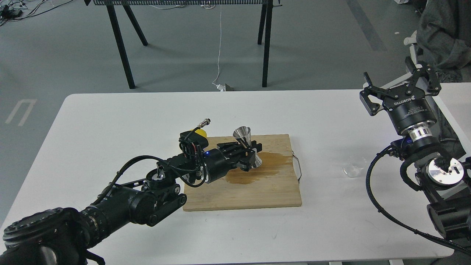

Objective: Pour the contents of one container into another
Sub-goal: 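Lower the jigger upright onto the board beside the spill, open left gripper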

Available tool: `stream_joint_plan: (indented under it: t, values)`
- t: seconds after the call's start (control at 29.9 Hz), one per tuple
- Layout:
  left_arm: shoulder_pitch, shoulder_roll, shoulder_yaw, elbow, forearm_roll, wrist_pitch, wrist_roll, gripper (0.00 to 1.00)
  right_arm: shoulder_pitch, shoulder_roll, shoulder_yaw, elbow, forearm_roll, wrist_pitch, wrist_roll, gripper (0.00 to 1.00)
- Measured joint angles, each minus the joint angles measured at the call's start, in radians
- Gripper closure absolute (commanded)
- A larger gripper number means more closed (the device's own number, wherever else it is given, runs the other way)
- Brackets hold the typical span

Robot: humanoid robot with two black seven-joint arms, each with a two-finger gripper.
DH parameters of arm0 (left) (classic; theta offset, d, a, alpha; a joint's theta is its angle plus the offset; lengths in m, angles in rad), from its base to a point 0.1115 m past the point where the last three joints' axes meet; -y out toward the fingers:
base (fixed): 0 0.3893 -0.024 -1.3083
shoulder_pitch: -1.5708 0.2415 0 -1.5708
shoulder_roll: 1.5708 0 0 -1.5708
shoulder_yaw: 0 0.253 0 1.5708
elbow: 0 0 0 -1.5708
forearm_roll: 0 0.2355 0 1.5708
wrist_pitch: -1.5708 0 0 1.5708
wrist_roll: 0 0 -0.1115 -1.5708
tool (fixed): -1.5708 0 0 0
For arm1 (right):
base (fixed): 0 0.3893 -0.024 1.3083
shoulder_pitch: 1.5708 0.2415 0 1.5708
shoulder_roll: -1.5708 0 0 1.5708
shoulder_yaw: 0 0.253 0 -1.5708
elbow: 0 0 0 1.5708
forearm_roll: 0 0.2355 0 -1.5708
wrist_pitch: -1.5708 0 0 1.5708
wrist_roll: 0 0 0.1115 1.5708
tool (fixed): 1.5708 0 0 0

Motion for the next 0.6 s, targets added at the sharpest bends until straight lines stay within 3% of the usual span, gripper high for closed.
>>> stream_joint_plan:
  t: [0.6]
  values:
    - [0.002,-0.001,0.049,0.114,0.0,0.057,0.0,0.89,-0.002,0.004,0.002,0.001,0.0,0.004,0.0,0.01]
